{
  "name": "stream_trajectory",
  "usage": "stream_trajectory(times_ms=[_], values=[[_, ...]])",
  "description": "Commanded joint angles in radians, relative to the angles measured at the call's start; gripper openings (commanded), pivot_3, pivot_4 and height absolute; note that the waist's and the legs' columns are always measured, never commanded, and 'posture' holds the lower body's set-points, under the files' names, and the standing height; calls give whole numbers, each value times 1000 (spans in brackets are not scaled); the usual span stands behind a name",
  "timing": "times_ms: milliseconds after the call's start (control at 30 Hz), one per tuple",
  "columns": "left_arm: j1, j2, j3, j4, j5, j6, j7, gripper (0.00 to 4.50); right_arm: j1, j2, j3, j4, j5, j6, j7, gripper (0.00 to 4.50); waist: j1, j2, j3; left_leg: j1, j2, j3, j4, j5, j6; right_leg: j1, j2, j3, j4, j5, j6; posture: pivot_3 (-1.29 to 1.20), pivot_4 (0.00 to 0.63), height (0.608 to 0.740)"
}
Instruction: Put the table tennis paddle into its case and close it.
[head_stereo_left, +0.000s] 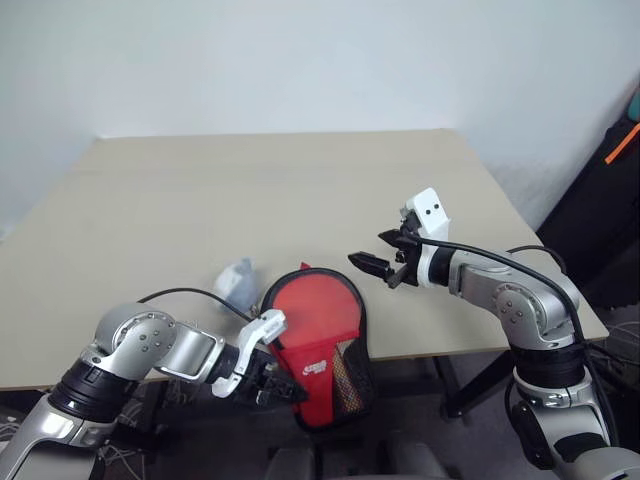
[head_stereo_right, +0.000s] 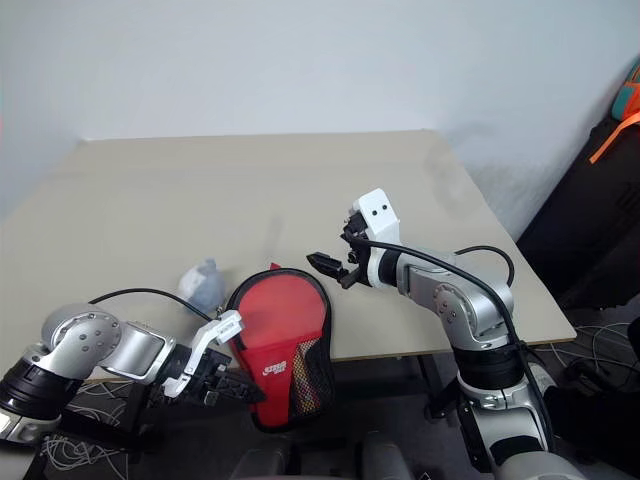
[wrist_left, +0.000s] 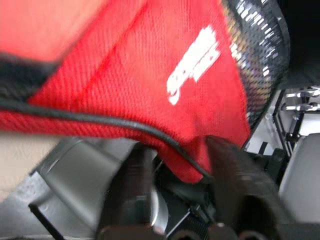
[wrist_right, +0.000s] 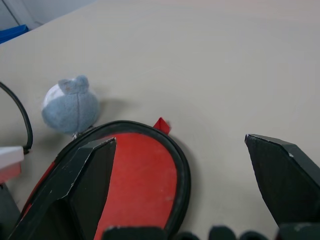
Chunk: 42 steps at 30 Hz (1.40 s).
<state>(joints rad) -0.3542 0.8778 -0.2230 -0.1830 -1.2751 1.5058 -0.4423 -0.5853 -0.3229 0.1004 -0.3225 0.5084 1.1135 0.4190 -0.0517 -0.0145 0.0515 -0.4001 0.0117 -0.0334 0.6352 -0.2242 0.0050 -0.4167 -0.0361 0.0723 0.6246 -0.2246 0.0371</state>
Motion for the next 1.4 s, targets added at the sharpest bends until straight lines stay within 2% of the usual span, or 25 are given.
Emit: stream_trajectory(times_ms=[33, 167, 300, 333, 400, 567, 667, 733, 767, 1033, 1400], values=[[-37, 15, 92, -12, 12, 5, -44, 3080, -31, -2, -7, -4, -5, -33, 9, 4500, 0, 0, 0, 0, 0, 0, 0, 0, 0, 0, 0, 0, 0, 0, 0, 0, 0, 739], [-49, 79, 177, -63, 1, 1, -135, 4473, -32, -2, -3, 9, -7, -50, 15, 4500, -2, 0, 0, 0, 0, 0, 0, 0, 0, 0, 0, 0, 0, 0, 0, 0, 0, 739], [-73, 141, 203, -100, 90, -110, -255, 4473, -34, 6, 2, 24, -7, -66, 21, 4500, -1, 0, 0, 0, 0, 0, 0, 0, 0, 0, 0, 0, 0, 0, 0, 0, 0, 739], [-93, 154, 205, -85, 132, -166, -302, 4492, -38, 13, 2, 31, -6, -68, 20, 4320, 0, 0, 1, 0, 0, 0, 0, 0, 0, 0, 0, 0, 0, 0, 0, 0, 0, 739], [-132, 171, 188, -32, 270, -327, -376, 4500, -47, 25, 4, 43, -8, -72, 16, 3892, 0, 0, 1, 0, 0, 0, 1, 0, 0, 0, 0, -1, 1, 0, 0, 0, 0, 739], [-286, 108, 195, 282, 559, -649, -370, 4500, -63, 42, 22, 61, -14, -79, 18, 2139, 0, 1, 1, 1, 0, 0, 3, 1, 1, 3, 1, -1, 1, 1, -1, 0, 0, 739], [-308, 84, 225, 377, 623, -718, -380, 4500, -70, 57, 35, 77, -21, -86, 17, 945, -1, 1, 1, 2, 0, 0, 3, 1, 1, 4, 1, -1, 1, 2, 1, 0, 0, 739], [-269, 67, 254, 408, 644, -761, -394, 4500, -77, 78, 54, 101, -36, -101, 15, 220, -2, 1, 1, 1, 1, 0, 2, 1, 1, 2, 1, -1, 1, 2, 2, 0, 0, 739], [-248, 57, 266, 414, 649, -771, -399, 4500, -81, 87, 63, 114, -44, -110, 15, 21, -2, 1, 1, 0, 1, 0, 2, 1, 1, 2, 1, -1, 1, 2, 2, 0, 0, 739], [-112, -73, 372, 421, 646, -762, -352, 4500, -101, 164, 189, 281, -165, -239, 28, 21, 0, -1, 1, -1, 2, -1, 6, 1, 1, 1, 1, -1, 5, 3, 2, 0, 0, 739], [-113, -182, 569, 533, 594, -740, -288, 4500, -71, 217, 269, 466, -266, -361, 86, 21, -2, -3, 1, 4, 2, -2, 10, 1, 1, 4, 2, -2, 15, 2, 2, 0, 0, 739]])
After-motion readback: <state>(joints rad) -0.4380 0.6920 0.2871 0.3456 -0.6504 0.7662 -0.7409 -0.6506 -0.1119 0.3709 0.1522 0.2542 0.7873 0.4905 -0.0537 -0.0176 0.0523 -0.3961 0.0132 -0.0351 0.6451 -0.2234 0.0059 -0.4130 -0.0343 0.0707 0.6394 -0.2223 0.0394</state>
